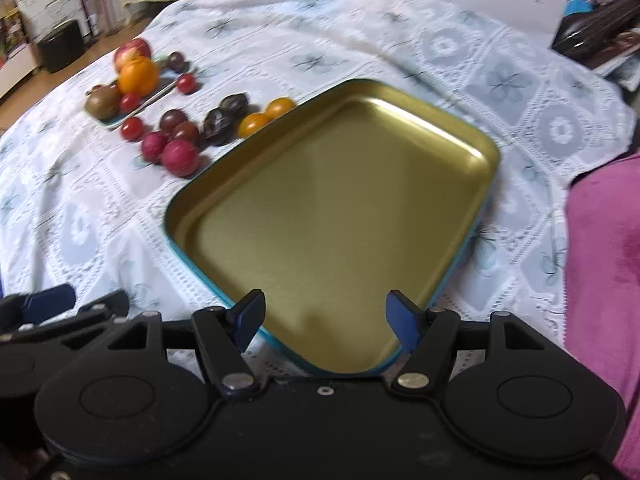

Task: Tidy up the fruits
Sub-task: 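Grasp a red cherry tomato with the left tool while the right tool grasps a dark purple fruit, then carry both fruits over the gold tray and open both tools to drop them, then grasp a red plum with the left tool while the right tool grasps a small orange tomato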

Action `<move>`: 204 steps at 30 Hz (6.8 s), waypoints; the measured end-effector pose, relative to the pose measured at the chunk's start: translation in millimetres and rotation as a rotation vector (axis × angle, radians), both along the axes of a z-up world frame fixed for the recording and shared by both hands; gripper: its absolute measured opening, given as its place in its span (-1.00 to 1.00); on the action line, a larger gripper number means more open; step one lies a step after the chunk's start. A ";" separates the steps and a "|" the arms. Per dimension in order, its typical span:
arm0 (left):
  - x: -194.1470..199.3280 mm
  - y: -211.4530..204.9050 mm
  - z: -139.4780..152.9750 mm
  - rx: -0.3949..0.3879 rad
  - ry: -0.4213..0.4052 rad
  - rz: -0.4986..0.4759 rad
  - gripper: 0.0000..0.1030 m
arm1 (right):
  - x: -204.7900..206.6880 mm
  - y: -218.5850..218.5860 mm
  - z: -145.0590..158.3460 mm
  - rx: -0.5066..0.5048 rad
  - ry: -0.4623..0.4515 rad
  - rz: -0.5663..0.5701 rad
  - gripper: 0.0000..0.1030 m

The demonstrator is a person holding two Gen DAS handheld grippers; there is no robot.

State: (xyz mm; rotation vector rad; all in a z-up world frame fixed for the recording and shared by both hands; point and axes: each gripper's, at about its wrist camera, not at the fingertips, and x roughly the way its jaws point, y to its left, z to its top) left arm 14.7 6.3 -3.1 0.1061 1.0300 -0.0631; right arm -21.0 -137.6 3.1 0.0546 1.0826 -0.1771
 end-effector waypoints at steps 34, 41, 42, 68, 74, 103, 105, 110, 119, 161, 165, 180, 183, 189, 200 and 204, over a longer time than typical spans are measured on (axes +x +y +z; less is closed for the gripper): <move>241.8 61.6 -29.5 -0.068 0.153 -0.022 0.02 | 192.8 -14.2 26.7 0.270 0.123 -0.081 0.30; 258.1 62.2 -47.0 -0.090 0.176 -0.086 0.06 | 230.7 -9.9 10.4 0.225 0.138 -0.086 0.25; 259.5 60.5 -48.4 -0.095 0.182 -0.101 0.06 | 235.9 -9.9 8.7 0.233 0.138 -0.085 0.25; 270.4 58.5 -66.3 -0.132 0.204 -0.085 -0.22 | 294.9 16.2 -59.0 0.256 0.269 0.016 -0.53; 268.1 64.8 -62.9 -0.175 0.206 -0.079 -0.23 | 287.8 8.5 -37.2 0.297 0.191 -0.021 -0.60; 200.9 2.4 16.1 -0.205 0.076 -0.212 -0.23 | 157.3 -73.6 21.4 0.240 0.110 -0.251 -0.60; 186.4 -14.2 22.0 -0.216 0.078 -0.266 -0.23 | 145.8 -80.7 20.2 0.237 0.125 -0.277 -0.60; 158.2 -50.1 25.0 -0.224 0.108 -0.366 -0.23 | 119.3 -94.3 19.7 0.221 0.152 -0.326 -0.60; 120.5 -87.0 10.1 -0.100 0.104 -0.446 -0.23 | 80.6 -106.8 23.6 0.204 0.153 -0.380 -0.60; 151.1 -33.2 5.9 -0.090 0.087 -0.280 -0.11 | 92.7 -84.5 3.8 0.231 0.262 -0.312 -0.42; 168.1 -10.8 0.8 -0.090 0.092 -0.220 -0.11 | 99.2 -83.7 4.9 0.226 0.259 -0.299 -0.39; 198.9 37.6 -23.6 -0.153 0.124 -0.175 -0.10 | 117.1 -78.1 1.5 0.256 0.261 -0.257 -0.37; 199.4 41.3 -19.7 -0.230 0.140 -0.199 -0.11 | 118.1 -78.0 2.1 0.251 0.254 -0.256 -0.37; 195.3 26.0 -23.2 -0.203 0.152 -0.251 -0.11 | 124.1 -76.1 0.7 0.249 0.250 -0.246 -0.37; 203.8 23.4 -41.0 -0.210 0.180 -0.196 -0.15 | 151.8 -59.9 14.3 0.249 0.193 -0.170 -0.37; 204.9 30.3 -38.5 -0.238 0.170 -0.183 -0.15 | 180.0 -46.4 23.6 0.243 0.156 -0.116 -0.34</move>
